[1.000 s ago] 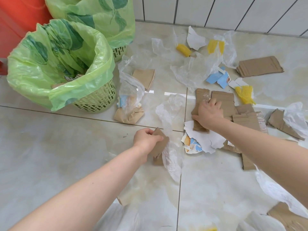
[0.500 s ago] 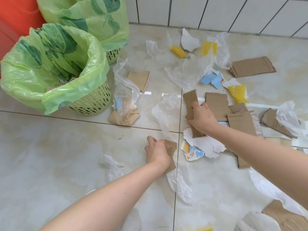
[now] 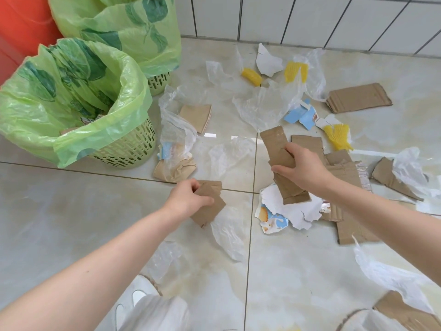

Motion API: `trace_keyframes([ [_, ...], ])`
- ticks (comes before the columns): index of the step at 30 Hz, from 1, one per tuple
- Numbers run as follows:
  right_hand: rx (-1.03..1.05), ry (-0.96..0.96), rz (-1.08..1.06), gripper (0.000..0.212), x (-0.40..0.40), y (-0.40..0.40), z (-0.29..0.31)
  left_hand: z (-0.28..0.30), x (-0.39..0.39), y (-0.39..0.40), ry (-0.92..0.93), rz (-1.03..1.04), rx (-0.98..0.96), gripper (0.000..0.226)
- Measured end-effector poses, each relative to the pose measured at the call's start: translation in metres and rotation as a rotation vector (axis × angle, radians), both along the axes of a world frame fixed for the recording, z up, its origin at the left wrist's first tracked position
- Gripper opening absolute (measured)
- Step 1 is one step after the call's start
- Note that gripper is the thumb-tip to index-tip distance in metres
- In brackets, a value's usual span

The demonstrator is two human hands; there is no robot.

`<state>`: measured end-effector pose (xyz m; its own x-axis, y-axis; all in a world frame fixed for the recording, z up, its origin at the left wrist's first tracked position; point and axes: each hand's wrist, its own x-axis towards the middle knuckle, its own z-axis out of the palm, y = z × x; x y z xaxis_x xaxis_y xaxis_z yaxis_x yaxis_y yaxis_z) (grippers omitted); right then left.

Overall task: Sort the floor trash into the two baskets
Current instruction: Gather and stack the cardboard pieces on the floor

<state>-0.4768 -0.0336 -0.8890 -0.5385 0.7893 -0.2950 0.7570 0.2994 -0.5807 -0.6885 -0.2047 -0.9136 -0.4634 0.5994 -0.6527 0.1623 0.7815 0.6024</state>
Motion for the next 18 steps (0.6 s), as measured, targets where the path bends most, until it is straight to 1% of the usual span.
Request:
trace_keyframes([
  [3,-0.006,-0.014,0.051,0.023,0.004,-0.006,0.002,0.008,-0.01,0.001,-0.051,0.097,0.067,0.027],
  [5,-0.009,-0.023,0.092,0.024,0.007,-0.011,0.002,0.01,-0.017,0.004,-0.051,0.162,0.11,0.029],
  [7,-0.02,-0.035,0.133,0.024,0.01,-0.015,0.002,0.007,-0.025,0.004,0.008,0.179,0.12,0.036],
  [9,-0.038,-0.032,0.154,0.027,0.014,-0.016,0.002,0.003,-0.033,0.004,0.104,0.138,0.104,0.05],
  [11,-0.093,-0.011,0.142,0.039,0.02,-0.016,0.003,0.005,-0.038,0.004,0.155,0.091,0.096,0.071],
  [12,-0.128,-0.007,0.149,0.048,0.023,-0.015,0.004,0.007,-0.041,0.004,0.156,0.085,0.095,0.08],
  [13,-0.163,-0.008,0.162,0.059,0.027,-0.014,0.006,0.009,-0.043,0.005,0.144,0.084,0.094,0.083],
  [14,-0.193,-0.018,0.182,0.071,0.031,-0.013,0.006,0.012,-0.045,0.006,0.128,0.081,0.094,0.077],
  [15,-0.22,-0.037,0.203,0.08,0.036,-0.012,0.004,0.015,-0.047,0.007,0.102,0.076,0.098,0.062],
  [16,-0.241,-0.072,0.232,0.082,0.04,-0.01,0.003,0.019,-0.049,0.007,0.069,0.079,0.101,0.045],
  [17,-0.258,-0.113,0.261,0.073,0.044,-0.009,0.0,0.023,-0.05,0.008,0.037,0.087,0.107,0.033],
  [18,-0.267,-0.175,0.304,0.053,0.046,-0.007,-0.001,0.025,-0.052,0.008,0.009,0.104,0.104,0.028],
])
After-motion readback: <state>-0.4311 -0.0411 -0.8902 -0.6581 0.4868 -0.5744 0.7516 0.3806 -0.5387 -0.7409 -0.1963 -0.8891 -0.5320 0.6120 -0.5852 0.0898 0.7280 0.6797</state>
